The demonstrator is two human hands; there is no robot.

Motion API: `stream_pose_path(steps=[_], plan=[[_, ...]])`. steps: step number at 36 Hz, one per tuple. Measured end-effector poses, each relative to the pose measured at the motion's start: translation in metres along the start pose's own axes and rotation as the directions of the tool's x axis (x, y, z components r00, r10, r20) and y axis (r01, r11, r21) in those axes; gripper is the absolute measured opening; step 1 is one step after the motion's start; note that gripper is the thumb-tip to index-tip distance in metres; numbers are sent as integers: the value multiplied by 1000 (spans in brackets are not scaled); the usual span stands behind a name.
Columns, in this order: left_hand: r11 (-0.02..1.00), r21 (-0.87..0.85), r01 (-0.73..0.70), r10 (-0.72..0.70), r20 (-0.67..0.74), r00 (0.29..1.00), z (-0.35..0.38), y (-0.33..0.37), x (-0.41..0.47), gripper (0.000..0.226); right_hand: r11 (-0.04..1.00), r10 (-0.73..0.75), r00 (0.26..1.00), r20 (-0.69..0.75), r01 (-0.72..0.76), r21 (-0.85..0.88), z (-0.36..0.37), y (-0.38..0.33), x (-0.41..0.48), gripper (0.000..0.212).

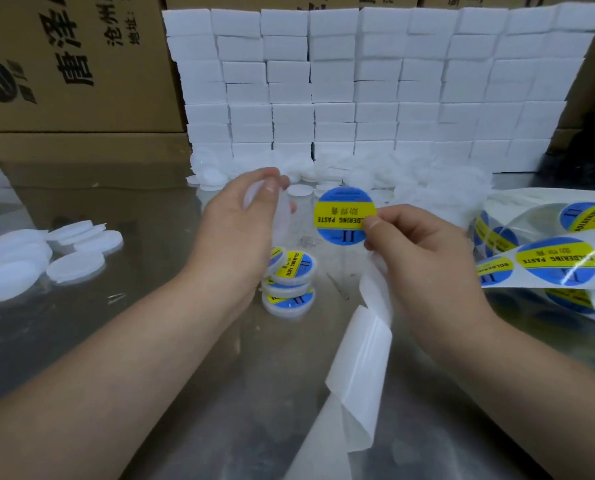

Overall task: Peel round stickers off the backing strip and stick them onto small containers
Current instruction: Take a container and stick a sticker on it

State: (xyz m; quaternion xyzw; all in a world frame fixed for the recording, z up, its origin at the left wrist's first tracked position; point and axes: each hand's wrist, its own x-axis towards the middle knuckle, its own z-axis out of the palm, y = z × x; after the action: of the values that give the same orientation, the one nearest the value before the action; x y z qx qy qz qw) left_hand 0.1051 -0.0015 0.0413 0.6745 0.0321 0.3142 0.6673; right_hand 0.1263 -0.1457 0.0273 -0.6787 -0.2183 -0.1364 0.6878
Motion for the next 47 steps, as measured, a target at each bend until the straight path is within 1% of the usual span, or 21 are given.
stream_pose_path(steps=[4,7,10,13,15,17,21,27,33,40,44,47], plan=[[972,-190,141,-110,161,981,1,3,-3,24,1000,-6,996,89,6,3,1,1,-1,33],[916,-293,274,-179,312,933,1,1,-3,25,1000,-29,990,138,29,3,1,2,-1,30],[861,-362,358,-196,415,889,0,1,-3,27,999,-38,986,162,37,7,2,3,-2,32],[763,-478,436,-190,479,857,-1,2,-3,27,999,-41,984,172,41,2,3,4,-2,32],[740,-505,444,-175,493,852,-1,2,-2,32,999,-44,982,181,45,-1,2,4,-2,32],[741,-509,438,-162,498,852,0,1,-3,33,998,-53,982,181,55,-4,3,4,-3,31],[784,-466,409,-141,508,850,3,-2,-6,30,997,-65,979,192,71,-25,3,4,-3,26],[841,-421,339,-106,487,867,7,-6,-10,25,997,-62,975,213,71,-36,3,6,-2,26],[850,-423,315,-91,471,878,8,-9,-10,27,995,-71,976,207,85,-58,2,7,-1,25],[865,-400,303,-101,452,886,9,-9,-12,22,994,-72,979,193,87,-69,2,8,0,25],[873,-390,293,-96,452,887,9,-8,-12,28,993,-68,981,182,84,-79,2,8,0,24],[881,-379,283,-93,448,889,9,-8,-13,27,993,-66,982,176,81,-81,2,9,0,26]])
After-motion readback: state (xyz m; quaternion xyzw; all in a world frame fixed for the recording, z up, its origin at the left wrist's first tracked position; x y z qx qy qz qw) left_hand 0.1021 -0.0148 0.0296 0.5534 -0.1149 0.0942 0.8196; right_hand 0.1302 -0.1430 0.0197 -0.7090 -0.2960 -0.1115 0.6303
